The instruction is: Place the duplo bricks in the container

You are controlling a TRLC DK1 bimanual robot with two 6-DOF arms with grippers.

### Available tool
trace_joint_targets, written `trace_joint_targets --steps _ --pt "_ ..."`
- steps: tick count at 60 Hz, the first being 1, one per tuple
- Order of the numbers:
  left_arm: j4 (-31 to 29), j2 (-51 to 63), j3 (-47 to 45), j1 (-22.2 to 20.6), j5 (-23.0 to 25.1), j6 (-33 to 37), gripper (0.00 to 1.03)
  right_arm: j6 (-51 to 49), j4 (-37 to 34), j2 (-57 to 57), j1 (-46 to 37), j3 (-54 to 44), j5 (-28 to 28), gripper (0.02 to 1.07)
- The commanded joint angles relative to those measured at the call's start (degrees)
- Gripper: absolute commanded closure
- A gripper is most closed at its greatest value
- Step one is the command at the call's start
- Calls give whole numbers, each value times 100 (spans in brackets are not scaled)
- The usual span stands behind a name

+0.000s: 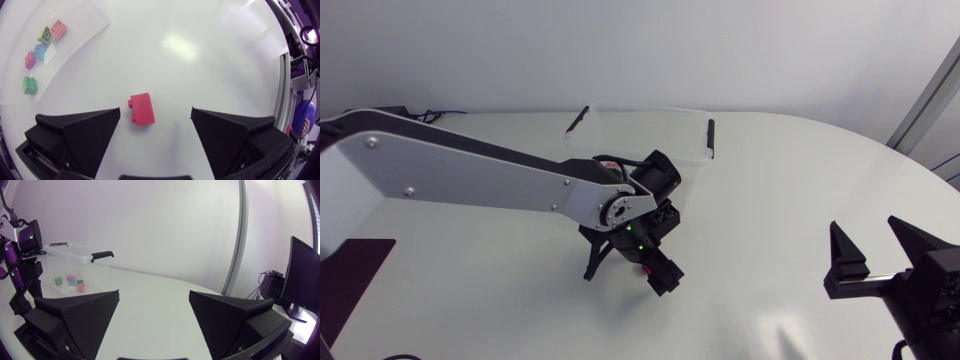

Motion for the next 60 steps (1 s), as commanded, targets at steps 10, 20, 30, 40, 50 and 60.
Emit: trace_joint_targets --steps 10,20,30,40,50,60 --pt "80 368 344 152 1 80 5 -50 69 -49 97 -126 -43 6" --pt "36 377 335 117 1 71 33 -50 69 -49 114 -126 -43 6" --pt "-35 438 309 82 -17 141 59 -50 69 -49 123 -126 -43 6" --pt "-606 702 608 223 10 141 71 -50 69 -49 132 -126 -43 6" --pt "-650 719 599 328 80 168 76 -50 69 -49 141 -126 -43 6" --pt "-624 596 599 363 89 168 77 -50 69 -49 149 -126 -43 6"
